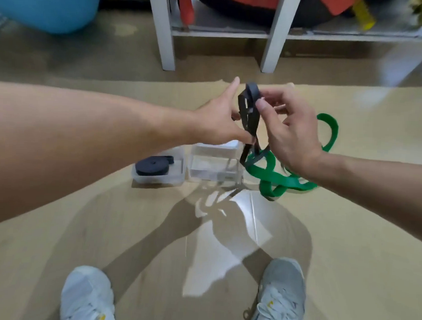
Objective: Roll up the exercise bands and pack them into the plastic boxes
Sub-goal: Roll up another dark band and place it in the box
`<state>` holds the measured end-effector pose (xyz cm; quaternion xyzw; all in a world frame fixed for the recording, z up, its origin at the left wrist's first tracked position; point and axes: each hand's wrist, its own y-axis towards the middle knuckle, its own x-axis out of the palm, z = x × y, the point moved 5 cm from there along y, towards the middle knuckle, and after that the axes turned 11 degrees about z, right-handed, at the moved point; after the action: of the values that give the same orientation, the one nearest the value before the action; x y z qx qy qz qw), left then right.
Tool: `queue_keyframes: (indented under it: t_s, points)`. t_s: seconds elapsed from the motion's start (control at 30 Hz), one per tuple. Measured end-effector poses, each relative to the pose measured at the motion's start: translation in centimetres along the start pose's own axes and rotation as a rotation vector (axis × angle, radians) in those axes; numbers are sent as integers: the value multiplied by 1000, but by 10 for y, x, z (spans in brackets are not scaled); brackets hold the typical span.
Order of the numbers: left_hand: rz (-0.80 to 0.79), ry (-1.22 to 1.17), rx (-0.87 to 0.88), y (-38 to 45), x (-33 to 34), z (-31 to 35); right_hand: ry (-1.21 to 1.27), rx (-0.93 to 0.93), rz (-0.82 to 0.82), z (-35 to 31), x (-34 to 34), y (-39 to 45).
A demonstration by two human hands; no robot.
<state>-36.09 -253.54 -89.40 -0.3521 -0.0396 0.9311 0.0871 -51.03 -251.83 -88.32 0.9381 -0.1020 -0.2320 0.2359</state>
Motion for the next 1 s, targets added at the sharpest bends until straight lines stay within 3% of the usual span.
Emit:
queue_keyframes:
  t_s: [0.13,0.2,0.3,0.4,0.47,0.53,0.6,0.67,0.83,0.93,1.0]
  points:
    - [218,-97,114,-24,-33,27,106,-88,-61,-63,2,16]
    - [363,-144,82,-36,-55,31,188,-106,-116,-90,7,19]
    - [347,-270,28,-55,-78,30,175,-79,-50,-110,6,17]
    - [313,-390,-2,-80,-104,28,102,97,-7,-111,10,14]
    - [305,-490,-8,-96,-121,30,68,310,-273,-105,25,8]
    - [315,-627,-3,-110,-137,33,90,476,-741,-104,42,-14]
    - [361,-746,-25,-123,-152,30,175,581,-1130,-108,53,-46]
    - [403,-818,-78,-132,-161,17,282,607,-1372,-111,63,-76]
    - [492,-596,-218,-140,-173,-53,232,789,-1713,-96,64,-112]
    - [513,-414,-367,-139,-179,-109,143,895,-1716,-77,49,-94]
    - [537,-321,-445,-141,-185,-137,8,864,-1672,-64,42,-87]
